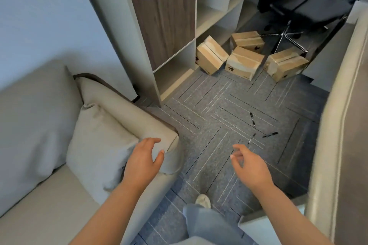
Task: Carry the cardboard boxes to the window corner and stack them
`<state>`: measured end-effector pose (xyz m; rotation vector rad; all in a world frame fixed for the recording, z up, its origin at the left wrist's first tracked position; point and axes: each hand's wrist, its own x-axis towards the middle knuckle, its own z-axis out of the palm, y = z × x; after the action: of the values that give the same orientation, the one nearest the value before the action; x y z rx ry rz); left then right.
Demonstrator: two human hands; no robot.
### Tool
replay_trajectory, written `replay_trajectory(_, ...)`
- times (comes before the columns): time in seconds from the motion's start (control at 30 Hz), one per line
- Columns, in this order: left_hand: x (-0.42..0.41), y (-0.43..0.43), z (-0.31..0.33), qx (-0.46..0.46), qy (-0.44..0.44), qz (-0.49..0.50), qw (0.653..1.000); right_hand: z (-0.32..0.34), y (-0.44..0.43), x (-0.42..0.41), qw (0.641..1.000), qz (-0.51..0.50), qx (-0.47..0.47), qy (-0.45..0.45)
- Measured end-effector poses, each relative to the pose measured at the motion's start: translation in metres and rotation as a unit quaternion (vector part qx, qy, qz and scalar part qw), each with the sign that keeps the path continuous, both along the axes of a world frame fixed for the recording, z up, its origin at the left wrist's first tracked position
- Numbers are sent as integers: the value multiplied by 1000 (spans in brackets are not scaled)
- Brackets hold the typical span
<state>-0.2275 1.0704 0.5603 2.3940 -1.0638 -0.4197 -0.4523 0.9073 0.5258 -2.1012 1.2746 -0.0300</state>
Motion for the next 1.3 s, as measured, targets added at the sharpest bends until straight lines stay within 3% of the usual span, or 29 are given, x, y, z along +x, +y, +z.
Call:
replay_trajectory(0.43, 90, -198, -17, 11, 26, -4, 1000, 32, -213, 105, 997, -12, -69, -39)
replay_trajectory(1.0, 213, -560, -4, 9, 7, -194, 981, 8, -457, 175, 988, -152, -31, 20)
replay_trajectory(1.13, 227, -628, -6, 12, 15, -207, 978, 0, -517, 187, 984, -177, -15, 22)
replay_trajectory(1.3, 261, -701, -18, 26, 5, -188, 982, -7, -625, 231, 991, -135, 4, 12)
